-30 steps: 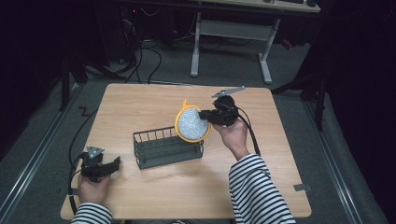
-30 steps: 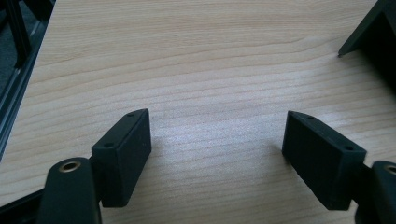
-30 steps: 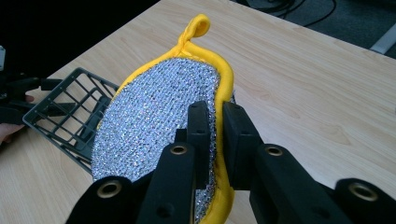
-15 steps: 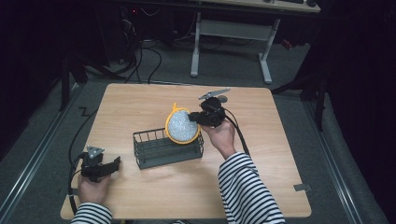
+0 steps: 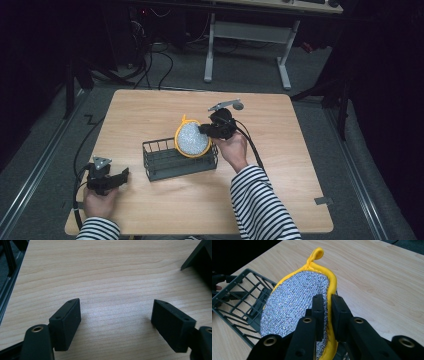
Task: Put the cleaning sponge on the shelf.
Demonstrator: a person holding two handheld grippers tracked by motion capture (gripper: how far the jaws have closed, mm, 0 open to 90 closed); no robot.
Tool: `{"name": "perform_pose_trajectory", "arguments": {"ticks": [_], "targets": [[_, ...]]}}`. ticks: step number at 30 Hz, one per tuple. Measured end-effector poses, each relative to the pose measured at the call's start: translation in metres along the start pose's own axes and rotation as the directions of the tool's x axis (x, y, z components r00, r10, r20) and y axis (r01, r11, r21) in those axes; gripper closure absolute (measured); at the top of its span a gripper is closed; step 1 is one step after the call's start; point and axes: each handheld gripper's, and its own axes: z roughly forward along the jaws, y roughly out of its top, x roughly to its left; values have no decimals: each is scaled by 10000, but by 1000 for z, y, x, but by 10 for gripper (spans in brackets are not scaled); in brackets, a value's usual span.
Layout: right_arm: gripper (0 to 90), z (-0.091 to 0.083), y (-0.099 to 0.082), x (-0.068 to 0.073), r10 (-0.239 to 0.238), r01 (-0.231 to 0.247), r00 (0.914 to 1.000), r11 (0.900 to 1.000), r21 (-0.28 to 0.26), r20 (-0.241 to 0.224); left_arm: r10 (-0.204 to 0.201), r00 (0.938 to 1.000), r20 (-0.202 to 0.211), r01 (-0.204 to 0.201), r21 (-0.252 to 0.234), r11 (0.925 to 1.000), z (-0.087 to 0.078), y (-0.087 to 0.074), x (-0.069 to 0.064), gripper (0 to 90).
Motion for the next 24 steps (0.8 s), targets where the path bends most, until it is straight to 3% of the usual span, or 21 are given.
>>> {"name": "perform_pose_trajectory", "arguments": {"ticks": [15,24], "targets": [[814,3,-6,2,-312,308,9993,9994,183,217,14,10000,3,-14,10,10000,0,0,0,242],[815,2,-5,5,-406,406,9985,9992,11,371,11,10000,3,-11,7,10000,0,0,0,242]]}}
